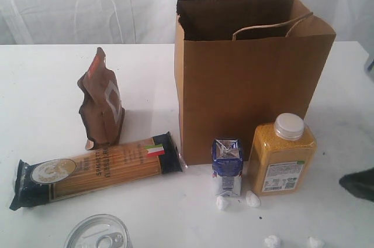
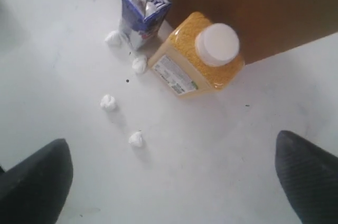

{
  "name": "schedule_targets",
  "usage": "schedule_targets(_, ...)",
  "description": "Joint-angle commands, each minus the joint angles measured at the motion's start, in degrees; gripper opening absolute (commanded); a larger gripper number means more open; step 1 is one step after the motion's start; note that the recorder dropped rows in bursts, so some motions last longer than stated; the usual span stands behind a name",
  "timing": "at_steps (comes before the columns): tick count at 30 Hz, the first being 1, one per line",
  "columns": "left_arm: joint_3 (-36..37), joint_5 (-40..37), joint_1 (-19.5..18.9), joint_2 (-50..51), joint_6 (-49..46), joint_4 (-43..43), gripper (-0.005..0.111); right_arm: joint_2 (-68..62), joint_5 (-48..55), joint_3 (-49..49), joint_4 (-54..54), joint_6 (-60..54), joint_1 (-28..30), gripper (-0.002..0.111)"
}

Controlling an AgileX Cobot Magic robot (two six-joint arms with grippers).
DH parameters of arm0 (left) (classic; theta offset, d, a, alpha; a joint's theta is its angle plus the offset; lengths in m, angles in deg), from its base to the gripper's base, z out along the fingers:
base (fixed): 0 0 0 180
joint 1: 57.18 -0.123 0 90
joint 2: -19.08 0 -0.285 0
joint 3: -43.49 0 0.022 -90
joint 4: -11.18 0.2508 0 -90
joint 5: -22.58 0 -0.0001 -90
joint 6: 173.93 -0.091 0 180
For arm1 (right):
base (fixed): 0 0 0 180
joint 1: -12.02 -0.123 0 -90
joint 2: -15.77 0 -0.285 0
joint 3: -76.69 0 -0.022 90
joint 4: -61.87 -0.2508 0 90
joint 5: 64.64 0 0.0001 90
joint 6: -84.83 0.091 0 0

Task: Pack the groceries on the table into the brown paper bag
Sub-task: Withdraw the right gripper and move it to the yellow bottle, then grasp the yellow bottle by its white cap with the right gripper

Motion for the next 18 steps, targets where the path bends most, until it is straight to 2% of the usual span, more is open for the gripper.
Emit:
schedule_targets(1,0.15,-0.17,-0.25,-0.30,0.10,-0.14,0.000,-2.54,-0.09,-1.61,-0.70,-9.85,0.32,0.096)
schedule_targets(10,0.15,-0.17,-0.25,-0.30,0.10,-0.14,0.000,-10.23,-5.62,-1.61,-1.57,-15.95,0.32,0.096)
schedule_targets(18,0.15,-0.17,-0.25,-0.30,0.10,-0.14,0.000,-16.14,-11.80,-1.61,-1.34,-19.01,4.34,0.096)
